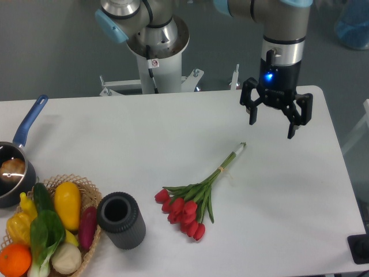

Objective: Pick up the flowers from the table
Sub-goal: 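Move the open gripper toward the stems of the red tulip bouquet, then lower the open gripper around the tulip stems just above the blooms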

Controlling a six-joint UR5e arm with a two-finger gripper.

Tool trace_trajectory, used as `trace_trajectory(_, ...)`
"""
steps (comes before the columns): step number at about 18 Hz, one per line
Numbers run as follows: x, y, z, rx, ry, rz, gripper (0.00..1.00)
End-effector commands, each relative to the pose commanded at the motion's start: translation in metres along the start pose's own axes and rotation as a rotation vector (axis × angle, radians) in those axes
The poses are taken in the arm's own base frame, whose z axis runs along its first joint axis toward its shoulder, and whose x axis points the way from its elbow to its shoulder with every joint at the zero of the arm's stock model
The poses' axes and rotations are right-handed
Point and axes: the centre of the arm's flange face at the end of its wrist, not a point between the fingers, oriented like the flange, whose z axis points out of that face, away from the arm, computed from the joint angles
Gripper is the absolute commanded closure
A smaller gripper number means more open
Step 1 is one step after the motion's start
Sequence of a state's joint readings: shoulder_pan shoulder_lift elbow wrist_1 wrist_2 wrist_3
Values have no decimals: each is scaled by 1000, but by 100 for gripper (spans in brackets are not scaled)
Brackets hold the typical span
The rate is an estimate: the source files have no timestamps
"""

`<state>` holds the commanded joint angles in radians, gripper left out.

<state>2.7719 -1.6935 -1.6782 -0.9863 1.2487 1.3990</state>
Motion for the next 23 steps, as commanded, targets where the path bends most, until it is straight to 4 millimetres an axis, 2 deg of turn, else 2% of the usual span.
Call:
trace_trajectory(9,16,-5,26,65,67,-5,0)
trace_trajectory(12,23,-13,53,62,118,-4,0)
trace_trajectory(16,31,-26,70,54,153,-62,0)
trace_trajectory(21,38,-31,98,41,204,-109,0)
trace_trajectory(23,40,-28,116,13,228,-104,0)
